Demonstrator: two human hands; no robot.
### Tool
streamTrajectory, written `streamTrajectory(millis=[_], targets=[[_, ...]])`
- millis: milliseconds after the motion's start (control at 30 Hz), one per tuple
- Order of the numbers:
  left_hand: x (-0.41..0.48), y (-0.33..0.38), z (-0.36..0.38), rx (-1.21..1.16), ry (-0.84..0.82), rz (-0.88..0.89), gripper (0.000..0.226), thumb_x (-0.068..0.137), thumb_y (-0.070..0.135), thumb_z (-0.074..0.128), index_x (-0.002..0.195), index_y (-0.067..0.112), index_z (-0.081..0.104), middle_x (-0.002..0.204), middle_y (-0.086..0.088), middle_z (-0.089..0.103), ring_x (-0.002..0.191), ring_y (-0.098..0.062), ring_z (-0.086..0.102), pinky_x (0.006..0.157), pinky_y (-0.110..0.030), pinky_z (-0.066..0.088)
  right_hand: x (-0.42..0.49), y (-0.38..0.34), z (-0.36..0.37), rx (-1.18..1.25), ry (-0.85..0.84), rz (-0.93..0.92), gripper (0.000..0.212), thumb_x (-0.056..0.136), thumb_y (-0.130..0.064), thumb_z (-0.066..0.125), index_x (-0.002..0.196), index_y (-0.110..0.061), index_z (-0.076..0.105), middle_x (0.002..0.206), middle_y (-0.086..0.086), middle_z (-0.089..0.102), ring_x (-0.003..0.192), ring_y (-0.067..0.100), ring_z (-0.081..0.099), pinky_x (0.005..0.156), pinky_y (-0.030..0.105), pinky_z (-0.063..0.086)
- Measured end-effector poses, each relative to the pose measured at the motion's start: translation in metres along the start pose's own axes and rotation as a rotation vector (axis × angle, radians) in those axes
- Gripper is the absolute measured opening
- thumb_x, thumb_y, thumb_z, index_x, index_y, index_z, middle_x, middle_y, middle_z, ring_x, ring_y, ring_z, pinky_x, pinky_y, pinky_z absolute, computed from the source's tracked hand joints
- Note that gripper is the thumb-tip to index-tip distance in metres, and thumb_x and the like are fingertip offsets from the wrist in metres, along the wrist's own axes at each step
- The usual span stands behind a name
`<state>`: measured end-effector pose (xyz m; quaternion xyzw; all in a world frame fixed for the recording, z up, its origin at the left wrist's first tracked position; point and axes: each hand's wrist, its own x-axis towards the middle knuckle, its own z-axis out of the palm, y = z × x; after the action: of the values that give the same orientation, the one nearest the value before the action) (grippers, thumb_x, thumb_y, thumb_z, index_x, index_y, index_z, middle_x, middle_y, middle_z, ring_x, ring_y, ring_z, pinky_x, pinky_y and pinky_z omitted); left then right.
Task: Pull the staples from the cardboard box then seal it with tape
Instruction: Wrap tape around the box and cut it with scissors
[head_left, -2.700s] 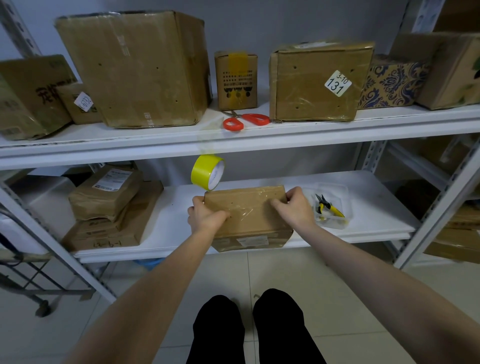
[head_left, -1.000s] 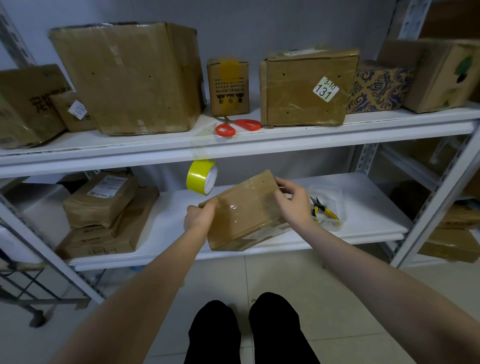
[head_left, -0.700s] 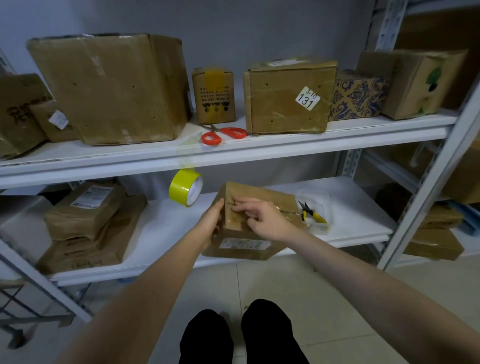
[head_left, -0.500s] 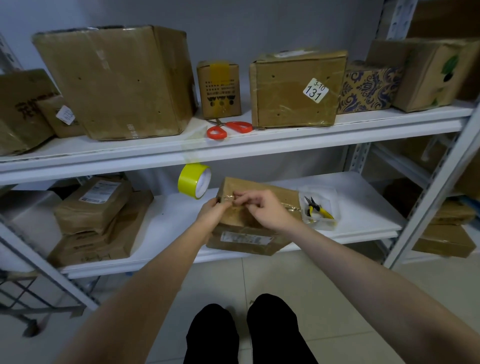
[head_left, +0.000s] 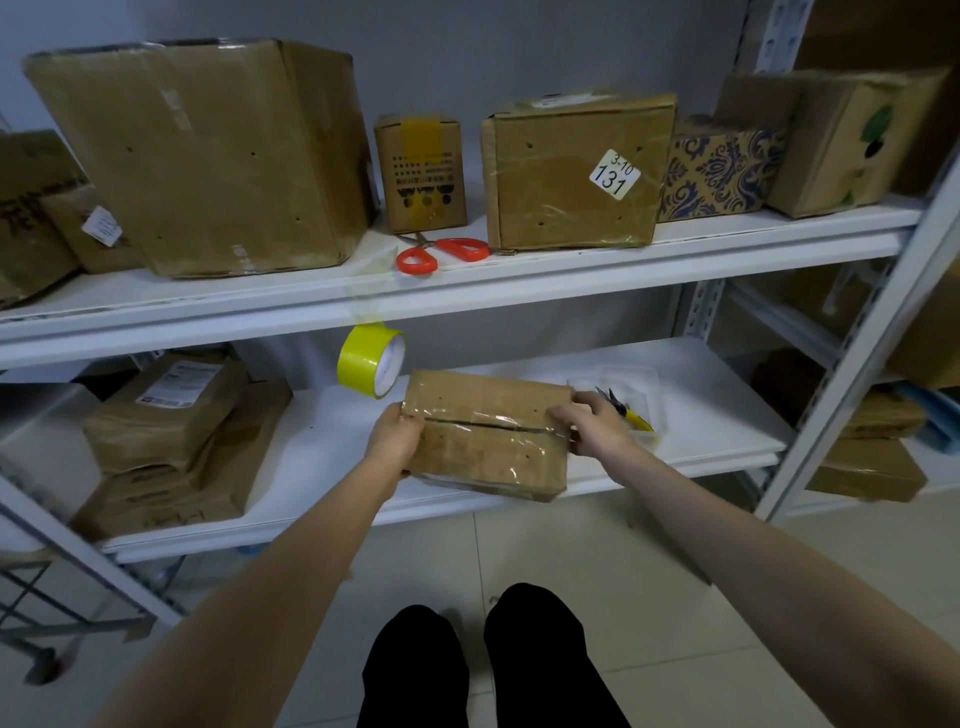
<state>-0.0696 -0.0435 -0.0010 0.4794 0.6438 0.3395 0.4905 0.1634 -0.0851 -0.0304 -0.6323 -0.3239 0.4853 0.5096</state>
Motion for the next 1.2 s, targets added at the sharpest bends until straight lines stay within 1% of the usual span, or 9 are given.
streamTrajectory(millis=[133, 267, 367, 500, 633, 800, 933, 1033, 1200], targets=[[0.013, 0.000, -0.009, -0.019, 0.122, 0.000, 0.016, 0.095, 0.026, 0.045, 0.108, 0.016, 0.042, 0.122, -0.016, 0.052, 0.099, -0.032, 0.054, 0.069, -0.037, 0.048, -0.005, -0.009, -0.009, 0.140, -0.028, -0.117, 0.028, 0.097, -0.005, 0.045, 0.124, -0.002, 0.053, 0.111, 0.016, 0.064, 0.096, 0.026, 0.066, 0.082, 0.032, 0.054], [0.019, -0.006, -0.014, -0.015, 0.145, -0.074, 0.015, 0.097, 0.029, 0.046, 0.106, 0.017, 0.046, 0.123, -0.015, 0.049, 0.109, -0.040, 0.052, 0.077, -0.046, 0.052, -0.010, -0.008, -0.021, -0.102, -0.123, -0.300, 0.037, 0.086, 0.002, 0.066, 0.122, -0.001, 0.061, 0.114, 0.012, 0.069, 0.093, 0.008, 0.068, 0.079, 0.018, 0.054], [0.021, -0.008, -0.013, 0.028, 0.130, -0.095, 0.018, 0.095, 0.025, 0.052, 0.107, 0.013, 0.046, 0.118, -0.016, 0.051, 0.107, -0.038, 0.051, 0.082, -0.048, 0.053, -0.015, -0.005, -0.020, -0.196, -0.129, -0.352, 0.045, 0.072, -0.003, 0.080, 0.115, -0.008, 0.068, 0.109, 0.005, 0.071, 0.098, 0.013, 0.068, 0.091, 0.030, 0.054], [0.019, -0.006, -0.010, 0.032, 0.073, -0.122, 0.041, 0.089, 0.024, 0.061, 0.122, 0.006, 0.042, 0.120, -0.017, 0.052, 0.101, -0.033, 0.052, 0.080, -0.045, 0.052, -0.021, -0.011, -0.008, -0.260, -0.085, -0.447, 0.036, 0.075, -0.007, 0.079, 0.109, -0.016, 0.072, 0.112, -0.001, 0.071, 0.103, 0.010, 0.066, 0.096, 0.033, 0.052], [0.016, -0.004, -0.009, -0.056, -0.024, -0.142, 0.048, 0.089, 0.027, 0.062, 0.128, 0.005, 0.045, 0.122, -0.014, 0.058, 0.098, -0.028, 0.057, 0.075, -0.035, 0.047, -0.027, -0.019, 0.006, -0.429, -0.081, -0.582, 0.034, 0.088, -0.003, 0.064, 0.118, -0.018, 0.068, 0.127, -0.004, 0.063, 0.114, 0.004, 0.059, 0.101, 0.019, 0.043], [-0.006, -0.006, 0.007, -0.058, -0.214, -0.226, 0.044, 0.100, 0.034, 0.043, 0.131, 0.005, 0.049, 0.115, -0.006, 0.058, 0.092, -0.020, 0.054, 0.081, -0.033, 0.046, -0.026, -0.020, 0.025, -0.671, -0.137, -0.803, 0.039, 0.093, -0.006, 0.054, 0.129, -0.019, 0.060, 0.140, -0.006, 0.051, 0.132, 0.008, 0.043, 0.112, 0.023, 0.027], [-0.006, 0.003, 0.013, -0.155, -0.131, -0.190, 0.061, 0.095, 0.063, 0.027, 0.119, 0.016, 0.057, 0.123, -0.007, 0.059, 0.095, -0.024, 0.053, 0.091, -0.040, 0.044, -0.024, -0.008, 0.054, -0.798, -0.292, -0.877, 0.037, 0.091, -0.011, 0.060, 0.128, -0.016, 0.061, 0.144, -0.002, 0.047, 0.136, 0.012, 0.040, 0.116, 0.028, 0.024], [0.004, 0.009, 0.002, -0.059, 0.039, -0.060, 0.065, 0.079, 0.076, 0.044, 0.110, 0.020, 0.056, 0.117, -0.006, 0.060, 0.101, -0.027, 0.055, 0.092, -0.039, 0.044, -0.018, -0.010, 0.056, -0.777, -0.250, -0.830, 0.031, 0.085, -0.009, 0.068, 0.115, -0.017, 0.070, 0.136, 0.000, 0.057, 0.127, 0.014, 0.051, 0.111, 0.025, 0.031], [0.014, 0.001, -0.006, 0.306, 0.107, 0.064, 0.042, 0.077, 0.037, 0.072, 0.110, 0.016, 0.056, 0.120, -0.006, 0.061, 0.105, -0.025, 0.055, 0.083, -0.031, 0.042, 0.000, -0.010, 0.034, -0.901, 0.113, -0.756, 0.021, 0.084, -0.013, 0.061, 0.101, -0.019, 0.071, 0.111, -0.003, 0.066, 0.111, 0.019, 0.055, 0.092, 0.032, 0.046]])
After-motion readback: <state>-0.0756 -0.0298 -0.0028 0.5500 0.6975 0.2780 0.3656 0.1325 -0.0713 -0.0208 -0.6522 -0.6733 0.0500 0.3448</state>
